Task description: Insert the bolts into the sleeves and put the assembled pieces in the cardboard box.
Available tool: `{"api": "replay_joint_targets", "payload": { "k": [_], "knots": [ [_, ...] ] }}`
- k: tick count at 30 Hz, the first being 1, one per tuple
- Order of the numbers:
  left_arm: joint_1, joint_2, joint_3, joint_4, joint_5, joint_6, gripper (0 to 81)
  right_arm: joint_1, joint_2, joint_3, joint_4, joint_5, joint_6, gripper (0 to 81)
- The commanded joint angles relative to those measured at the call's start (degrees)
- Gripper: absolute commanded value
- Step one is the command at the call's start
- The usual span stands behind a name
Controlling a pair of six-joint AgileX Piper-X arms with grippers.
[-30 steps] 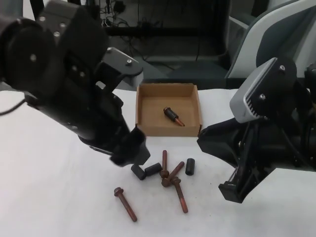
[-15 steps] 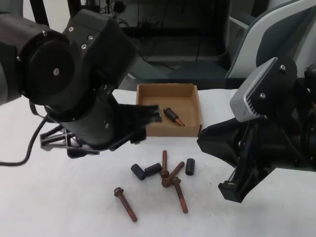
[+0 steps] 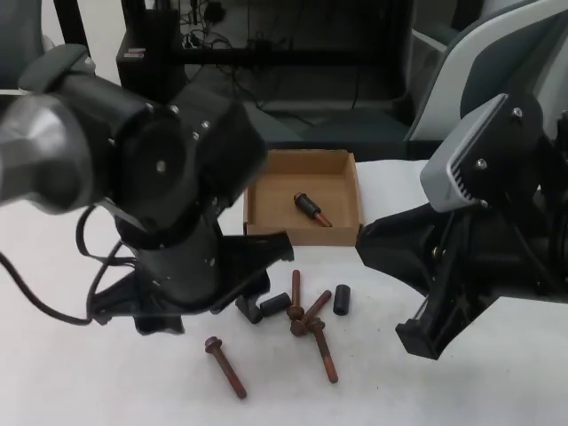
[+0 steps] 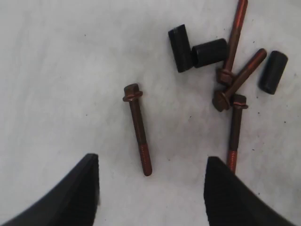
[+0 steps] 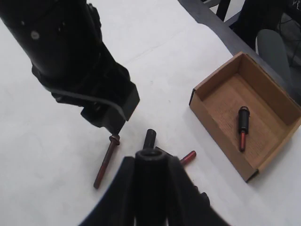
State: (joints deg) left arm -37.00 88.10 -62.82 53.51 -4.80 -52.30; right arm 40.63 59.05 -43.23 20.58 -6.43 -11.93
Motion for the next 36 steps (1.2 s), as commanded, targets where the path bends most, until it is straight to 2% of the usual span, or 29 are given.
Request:
{"api": "replay_joint_targets", "payload": {
  "k": [1, 6, 15, 18, 24, 31, 34, 36],
  "knots": [
    [-0.3, 0.8, 0.1, -0.1, -0.3, -0.7, 65.4, -0.3, -1.2, -0.9, -0.3, -0.2, 0.4, 0.6],
    [-0.3, 2.8, 0.1, -0.2, 0.2, -6.8, 65.4, -0.3, -1.5, -1.0, -0.3, -0.4, 0.4, 0.6],
    [-0.3, 7.0, 0.1, 0.0, 4.8, -7.4, 65.4, -0.3, -1.5, -1.4, -0.3, -0.4, 0.4, 0.6],
    [-0.3, 7.8, 0.1, 0.4, 2.4, -7.4, 65.4, -0.3, -1.5, -1.4, -0.3, -0.4, 0.4, 0.6],
    [-0.3, 9.8, 0.1, 0.8, 2.2, -7.4, 65.4, -0.3, -1.5, -1.4, -0.3, -0.4, 0.4, 0.6],
    [-0.3, 12.0, 0.1, -4.5, 2.7, -7.4, 65.4, -0.3, -1.5, -1.4, -0.3, -0.4, 0.4, 0.6],
    [-0.3, 11.9, 0.1, -6.5, 0.7, -7.4, 65.4, -0.3, -1.5, -1.4, -0.3, -0.4, 0.4, 0.6],
    [0.0, 11.9, 0.1, -6.9, -0.4, -7.4, 62.9, -0.3, -1.5, -1.4, -0.3, -0.4, 0.4, 0.6]
  ]
}}
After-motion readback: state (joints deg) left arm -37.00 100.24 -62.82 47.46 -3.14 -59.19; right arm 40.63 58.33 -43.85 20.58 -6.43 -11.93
